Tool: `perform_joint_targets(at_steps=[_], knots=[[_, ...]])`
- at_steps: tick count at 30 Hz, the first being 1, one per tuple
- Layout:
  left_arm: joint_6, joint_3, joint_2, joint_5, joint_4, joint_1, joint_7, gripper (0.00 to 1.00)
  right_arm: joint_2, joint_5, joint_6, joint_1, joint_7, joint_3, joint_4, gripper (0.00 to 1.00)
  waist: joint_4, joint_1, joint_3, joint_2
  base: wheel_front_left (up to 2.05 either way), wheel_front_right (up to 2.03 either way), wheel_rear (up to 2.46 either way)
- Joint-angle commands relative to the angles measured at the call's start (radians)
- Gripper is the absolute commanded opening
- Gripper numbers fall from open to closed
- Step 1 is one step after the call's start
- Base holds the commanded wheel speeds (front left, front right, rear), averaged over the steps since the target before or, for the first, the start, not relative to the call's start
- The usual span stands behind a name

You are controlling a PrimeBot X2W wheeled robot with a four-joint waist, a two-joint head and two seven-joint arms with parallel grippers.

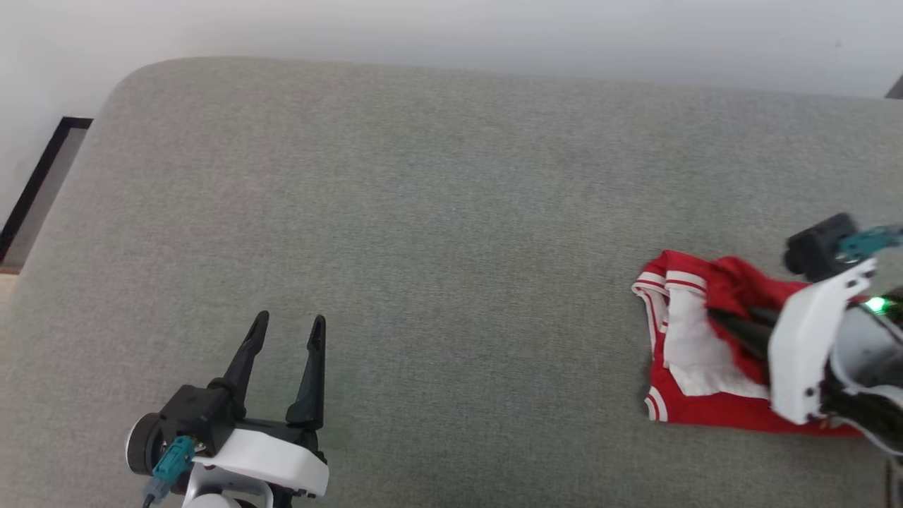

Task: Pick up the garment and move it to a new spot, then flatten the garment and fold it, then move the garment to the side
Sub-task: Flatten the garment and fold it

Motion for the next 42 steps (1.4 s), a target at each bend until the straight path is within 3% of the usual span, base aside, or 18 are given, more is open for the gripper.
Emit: perform_joint_targets(at_steps=[1, 5, 15, 16, 17, 19, 29, 35, 42], knots=[[-0.002, -0.002, -0.001, -0.01, 0.001, -0.003, -0.005, 1.0, 0.021, -0.008, 0.0, -0.012, 0.012, 0.016, -0.004, 0.0, 0.01, 0.0, 0.001, -0.0001, 0.0, 0.0, 0.0], [-0.002, -0.008, -0.008, -0.009, 0.002, -0.007, -0.005, 1.0, 0.064, -0.023, 0.0, -0.027, 0.02, 0.054, 0.032, 0.0, 0.021, 0.0, 0.005, -0.0001, 0.0, 0.0, 0.0], [-0.002, -0.022, -0.011, -0.012, 0.007, -0.003, -0.005, 1.0, 0.113, -0.028, 0.0, -0.052, -0.085, 0.085, 0.188, 0.0, 0.033, 0.0, 0.002, -0.0001, 0.0, 0.0, 0.0], [-0.002, -0.021, -0.01, -0.013, 0.008, 0.001, -0.005, 1.0, 0.116, -0.028, 0.0, -0.053, -0.097, 0.087, 0.195, 0.06, 0.031, 0.0, -0.001, -0.0001, 0.0, 0.0, 0.0], [-0.002, -0.019, -0.008, -0.013, 0.009, 0.004, -0.005, 1.0, 0.12, -0.026, 0.0, -0.057, -0.11, 0.088, 0.202, 0.3, 0.029, 0.0, -0.004, -0.0001, 0.0, 0.0, 0.0], [-0.002, -0.015, -0.008, -0.013, 0.011, 0.011, -0.005, 1.0, 0.127, -0.022, 0.0, -0.063, -0.131, 0.083, 0.212, 1.0, 0.021, 0.0, -0.013, -0.0001, 0.0, 0.0, 0.0], [-0.002, -0.007, 0.013, -0.008, 0.018, 0.028, -0.005, 1.0, 0.106, -0.003, 0.0, -0.079, -0.275, 0.028, 0.23, 1.0, -0.036, 0.0, -0.062, -0.0001, 0.0, 0.0, 0.0], [-0.002, 0.001, 0.02, -0.042, 0.034, 0.044, -0.005, 1.0, 0.07, -0.061, 0.0, -0.06, -0.482, 0.047, 0.301, 1.0, -0.087, 0.0, -0.088, -0.0001, 0.0, 0.0, 0.0], [-0.002, 0.012, 0.023, -0.077, 0.08, 0.03, -0.005, 1.0, 0.092, -0.058, 0.0, -0.051, -0.742, 0.066, 0.405, 1.0, -0.134, 0.0, -0.098, -0.0001, 0.0, 0.0, 0.0]])
